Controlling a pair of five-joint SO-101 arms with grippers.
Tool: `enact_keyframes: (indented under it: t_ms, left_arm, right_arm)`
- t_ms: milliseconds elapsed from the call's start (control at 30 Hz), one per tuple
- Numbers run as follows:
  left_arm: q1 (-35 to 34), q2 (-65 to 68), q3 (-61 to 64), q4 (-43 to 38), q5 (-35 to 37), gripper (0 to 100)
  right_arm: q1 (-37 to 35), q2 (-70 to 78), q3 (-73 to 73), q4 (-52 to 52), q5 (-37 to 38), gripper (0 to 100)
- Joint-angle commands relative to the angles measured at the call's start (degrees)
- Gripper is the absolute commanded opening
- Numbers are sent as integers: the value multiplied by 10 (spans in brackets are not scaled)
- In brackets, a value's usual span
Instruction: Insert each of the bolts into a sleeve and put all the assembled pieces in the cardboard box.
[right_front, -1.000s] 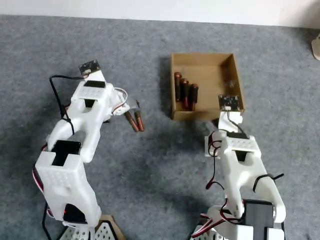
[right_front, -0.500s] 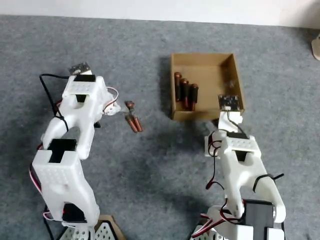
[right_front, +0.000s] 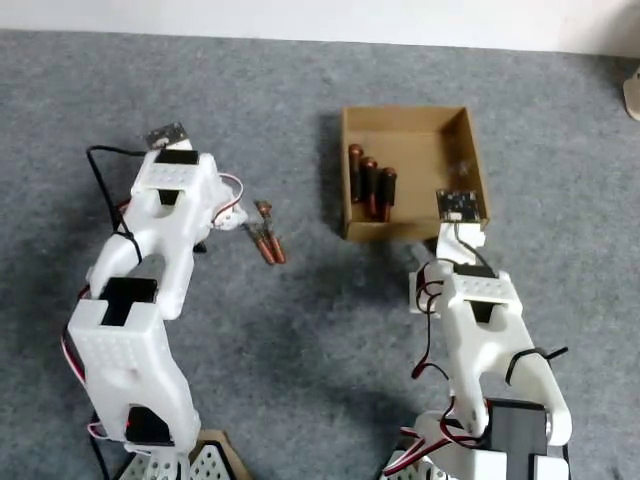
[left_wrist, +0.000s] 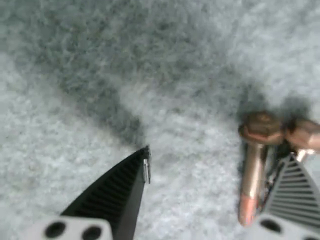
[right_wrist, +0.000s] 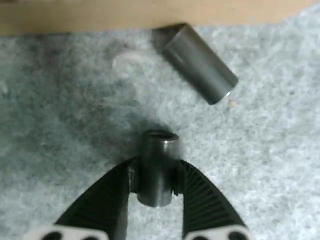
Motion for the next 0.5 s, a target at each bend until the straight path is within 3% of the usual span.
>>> enact_keyframes:
  t_ms: [0,333,467]
  left_arm:
    - [15,-2,8,-42,5,362]
    - [22,-2,10,-47,5,359]
    - [28,-2,10,-47,3,247]
  right_arm:
    - [-36,2,8,-13,9,6]
    - [-36,2,8,-12,9,6]
    - [-36,2,8,-12,9,6]
